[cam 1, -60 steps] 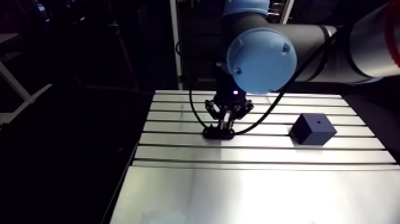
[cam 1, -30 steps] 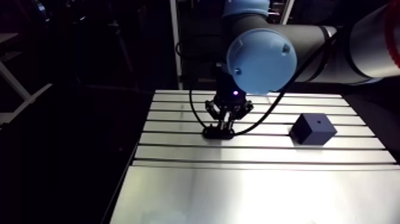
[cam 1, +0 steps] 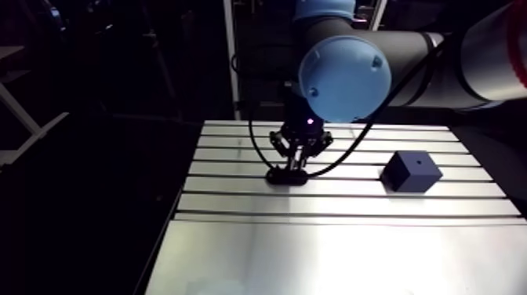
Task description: Pick up the M10 bolt and insert it into the hole until fully seated.
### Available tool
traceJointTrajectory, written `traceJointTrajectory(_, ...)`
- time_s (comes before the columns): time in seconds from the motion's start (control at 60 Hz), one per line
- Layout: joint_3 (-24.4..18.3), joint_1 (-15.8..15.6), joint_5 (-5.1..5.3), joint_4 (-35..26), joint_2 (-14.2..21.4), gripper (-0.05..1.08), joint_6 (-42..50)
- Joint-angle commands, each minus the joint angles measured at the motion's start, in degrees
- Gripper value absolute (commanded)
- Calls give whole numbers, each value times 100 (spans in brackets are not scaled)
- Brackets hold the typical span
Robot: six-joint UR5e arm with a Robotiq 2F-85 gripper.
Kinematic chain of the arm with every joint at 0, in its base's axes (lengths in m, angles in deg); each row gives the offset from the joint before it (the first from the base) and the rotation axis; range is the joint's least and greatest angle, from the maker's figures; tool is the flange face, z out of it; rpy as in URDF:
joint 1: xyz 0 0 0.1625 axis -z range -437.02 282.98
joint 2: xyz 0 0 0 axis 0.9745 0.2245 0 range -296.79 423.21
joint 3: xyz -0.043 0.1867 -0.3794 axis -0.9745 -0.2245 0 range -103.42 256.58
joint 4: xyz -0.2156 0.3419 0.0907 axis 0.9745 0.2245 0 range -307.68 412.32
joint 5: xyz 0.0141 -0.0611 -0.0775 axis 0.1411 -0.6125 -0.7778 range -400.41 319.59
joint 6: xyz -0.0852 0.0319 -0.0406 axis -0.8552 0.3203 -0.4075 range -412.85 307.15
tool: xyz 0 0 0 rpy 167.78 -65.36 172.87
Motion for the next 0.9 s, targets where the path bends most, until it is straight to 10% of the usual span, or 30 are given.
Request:
traceJointTrajectory(0.017, -100, 6, -3, -125, 114, 99, -35)
traceJointTrajectory(0.617, -1368, 318, -73, -2077, 349, 108, -78)
traceJointTrajectory(0.9, -2163, 936, -116, -3397, 304, 108, -492)
